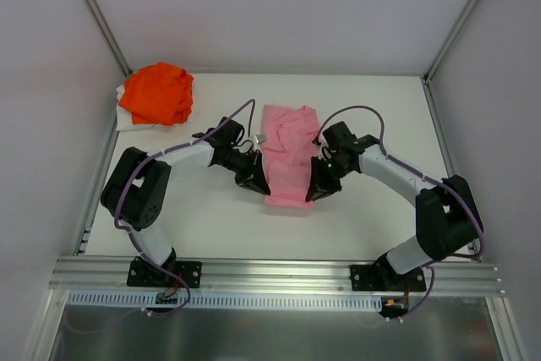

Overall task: Fold and stack the t-shirts
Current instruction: Grab one side of the 2/3 rectangular tshirt with both arms

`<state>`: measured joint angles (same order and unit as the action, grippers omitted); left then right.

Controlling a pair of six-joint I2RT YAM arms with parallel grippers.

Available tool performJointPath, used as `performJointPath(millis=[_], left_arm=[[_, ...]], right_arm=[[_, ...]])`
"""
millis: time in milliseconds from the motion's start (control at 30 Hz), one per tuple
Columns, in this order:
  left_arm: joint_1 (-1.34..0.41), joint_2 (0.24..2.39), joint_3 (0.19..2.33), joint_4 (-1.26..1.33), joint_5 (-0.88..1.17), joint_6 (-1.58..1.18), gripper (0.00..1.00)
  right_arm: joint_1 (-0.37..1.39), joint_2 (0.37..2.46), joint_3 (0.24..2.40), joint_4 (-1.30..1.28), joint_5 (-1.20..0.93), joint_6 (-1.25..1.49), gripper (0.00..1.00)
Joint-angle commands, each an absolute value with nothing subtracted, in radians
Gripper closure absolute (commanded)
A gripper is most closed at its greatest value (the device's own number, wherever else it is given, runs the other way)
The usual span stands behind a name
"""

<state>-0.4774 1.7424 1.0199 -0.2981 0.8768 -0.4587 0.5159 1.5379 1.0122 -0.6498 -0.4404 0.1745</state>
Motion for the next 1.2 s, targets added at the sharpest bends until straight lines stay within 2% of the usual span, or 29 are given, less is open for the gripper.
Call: performJointPath(millis=[0, 233, 567, 933, 1167], left_arm=[[-0.474, 1.681, 0.993, -0.374, 0.879, -0.429, 1.00], [-0.474, 1.591, 0.968, -0.422, 0.879, -0.446, 1.00], [-0.474, 1.548, 1.011, -0.494, 0.870, -0.446, 1.00], [-0.472, 1.721, 1.325, -0.575, 0.897, -0.445, 1.00], [-0.453, 1.859, 1.545, -0.658, 0.930, -0.445, 1.00]], right_arm=[[0.515, 1.468, 0.985, -0.772, -0.436, 0.135, 1.00], [0.517, 1.367, 0.927, -0.844, -0.462, 0.133, 1.00], [0.515, 1.313, 0.982, -0.922, -0.459, 0.124, 1.00], [0.492, 1.495, 1.242, -0.951, -0.462, 0.068, 1.00], [0.407, 1.634, 1.400, -0.985, -0.466, 0.023, 0.99]])
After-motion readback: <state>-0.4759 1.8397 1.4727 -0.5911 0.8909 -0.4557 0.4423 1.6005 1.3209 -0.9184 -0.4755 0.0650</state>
